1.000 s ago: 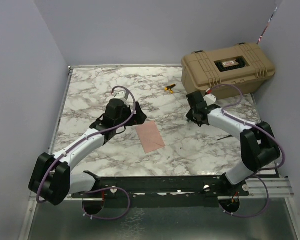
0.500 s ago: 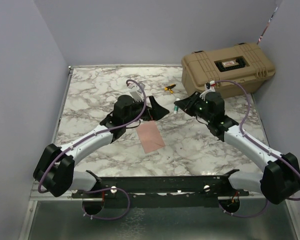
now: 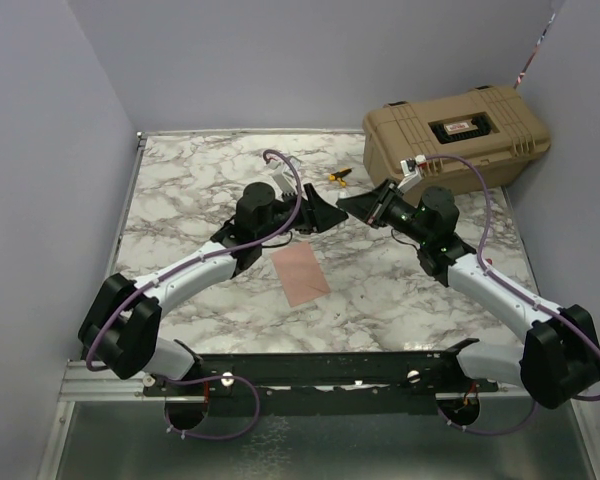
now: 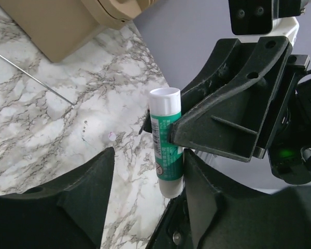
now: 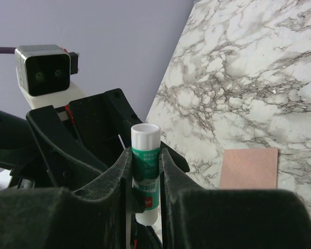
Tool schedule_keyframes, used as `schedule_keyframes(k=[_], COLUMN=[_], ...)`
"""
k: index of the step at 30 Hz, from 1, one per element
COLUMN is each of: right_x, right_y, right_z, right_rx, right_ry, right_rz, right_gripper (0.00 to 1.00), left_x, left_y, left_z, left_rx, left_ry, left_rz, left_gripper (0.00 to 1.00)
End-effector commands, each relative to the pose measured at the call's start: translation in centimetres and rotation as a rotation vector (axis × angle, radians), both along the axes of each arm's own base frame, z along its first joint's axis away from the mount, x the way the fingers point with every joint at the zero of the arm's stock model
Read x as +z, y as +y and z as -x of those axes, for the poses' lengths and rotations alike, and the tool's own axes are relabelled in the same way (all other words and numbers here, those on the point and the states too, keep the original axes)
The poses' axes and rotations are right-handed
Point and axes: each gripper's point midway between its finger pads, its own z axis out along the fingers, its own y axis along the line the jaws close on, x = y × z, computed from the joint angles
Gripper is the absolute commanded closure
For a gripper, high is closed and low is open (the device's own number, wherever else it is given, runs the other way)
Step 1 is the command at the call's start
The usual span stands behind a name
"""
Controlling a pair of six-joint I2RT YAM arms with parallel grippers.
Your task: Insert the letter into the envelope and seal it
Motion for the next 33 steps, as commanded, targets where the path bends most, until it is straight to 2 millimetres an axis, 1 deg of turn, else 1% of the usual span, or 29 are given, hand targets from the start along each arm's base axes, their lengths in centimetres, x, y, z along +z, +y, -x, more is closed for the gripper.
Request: schedule_keyframes(k=[1, 3, 5, 7, 10, 11, 12, 14, 16, 17, 18, 19, 21, 22, 25, 28, 31, 33], right_x=[1.4, 1.2, 1.0, 1.0, 0.9, 0.8, 0.8, 0.8, 0.5, 0.5, 0.1, 0.3, 0.9, 1.1, 0.7, 0.5, 0.7, 0.6], right_y=[0.9, 1.0, 1.0, 1.2, 1.2, 1.1, 0.9, 0.3, -0.8, -1.2, -1.5, -1.6, -1.1, -0.7, -0.3, -0.1, 0.4, 0.6], right_z=[1.5, 1.6, 1.6, 1.8, 1.9, 1.9, 1.9, 1.6, 1.0, 0.9, 0.9, 0.8, 1.3, 1.6, 1.2, 1.0, 1.4, 1.7], right_rx=[0.104, 0.111, 0.114, 0.129, 0.138, 0.135, 0.125, 0.085, 0.014, -0.006, -0.018, -0.016, 0.039, 0.077, 0.102, 0.116, 0.150, 0.175], right_ry=[-0.064, -0.058, -0.055, -0.058, -0.051, -0.051, -0.048, -0.044, -0.026, -0.022, -0.008, -0.017, -0.065, -0.081, -0.051, -0.037, -0.052, -0.051], right_rz=[-0.031, -0.029, -0.027, -0.024, -0.006, 0.006, 0.023, 0.066, 0.128, 0.158, 0.192, 0.209, 0.225, 0.227, 0.255, 0.263, 0.246, 0.250], right_gripper=[0.92, 0.92, 0.92, 0.92, 0.92, 0.91, 0.88, 0.77, 0.55, 0.47, 0.41, 0.35, 0.28, 0.27, 0.27, 0.30, 0.34, 0.36], left_x=[0.2, -0.3, -0.6, -1.0, -1.0, -1.0, -1.0, -1.2, -1.4, -1.4, -1.3, -1.3, -1.1, -1.0, -0.7, -0.8, -0.9, -0.9], left_y=[-0.8, -1.4, -2.0, -2.1, -1.9, -1.7, -1.6, -1.2, -0.8, -0.7, -0.6, -0.6, -0.5, -0.4, -0.4, -0.4, -0.4, -0.5], left_z=[0.2, 0.8, 1.5, 1.8, 1.9, 2.0, 2.1, 2.2, 2.4, 2.7, 2.9, 3.3, 3.8, 4.0, 4.1, 4.2, 4.0, 3.8], left_rx=[-0.053, -0.110, -0.175, -0.193, -0.197, -0.197, -0.197, -0.201, -0.216, -0.231, -0.250, -0.269, -0.306, -0.314, -0.325, -0.333, -0.328, -0.322], left_ry=[-0.005, -0.001, -0.001, 0.000, -0.030, -0.046, -0.063, -0.113, -0.164, -0.189, -0.219, -0.243, -0.286, -0.303, -0.321, -0.316, -0.307, -0.301], left_rz=[0.003, -0.005, -0.009, -0.017, -0.031, -0.039, -0.048, -0.082, -0.120, -0.134, -0.146, -0.154, -0.163, -0.169, -0.178, -0.179, -0.183, -0.182], left_gripper=[0.49, 0.53, 0.61, 0.69, 0.91, 0.98, 1.00, 1.00, 1.00, 1.00, 1.00, 1.00, 1.00, 1.00, 1.00, 1.00, 1.00, 1.00])
